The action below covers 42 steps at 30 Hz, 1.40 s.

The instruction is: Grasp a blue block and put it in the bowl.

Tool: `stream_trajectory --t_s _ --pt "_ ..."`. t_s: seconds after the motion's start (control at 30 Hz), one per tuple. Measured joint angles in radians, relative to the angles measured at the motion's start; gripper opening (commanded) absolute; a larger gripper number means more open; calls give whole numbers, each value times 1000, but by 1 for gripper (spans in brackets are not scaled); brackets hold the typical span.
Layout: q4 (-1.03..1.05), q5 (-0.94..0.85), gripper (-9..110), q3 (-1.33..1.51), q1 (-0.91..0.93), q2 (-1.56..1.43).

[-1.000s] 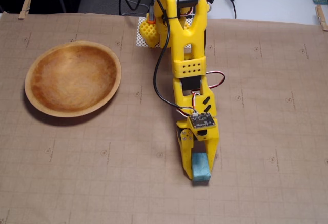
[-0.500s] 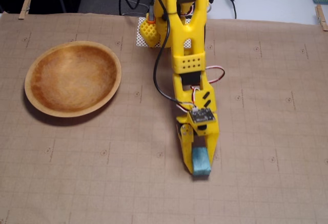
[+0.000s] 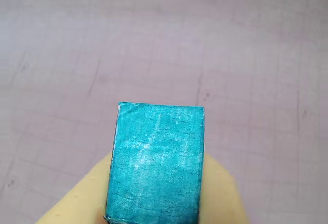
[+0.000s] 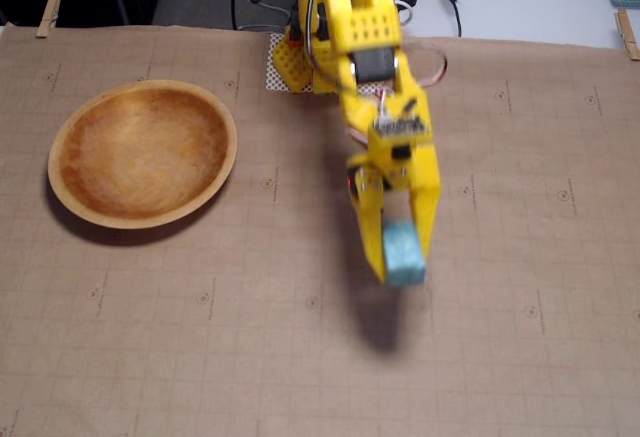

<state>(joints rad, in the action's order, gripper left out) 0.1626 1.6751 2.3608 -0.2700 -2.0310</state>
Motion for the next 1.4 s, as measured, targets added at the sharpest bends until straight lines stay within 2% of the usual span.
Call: stream_trajectory --t_s 0.13,0.33,0.93,1.4 --pt "156 2 -2 -11 28 -155" --pt "362 -35 -2 -91 186 -215" --pt "399 -103 -2 -75 661 -215" --pt "399 -103 -2 20 856 -216"
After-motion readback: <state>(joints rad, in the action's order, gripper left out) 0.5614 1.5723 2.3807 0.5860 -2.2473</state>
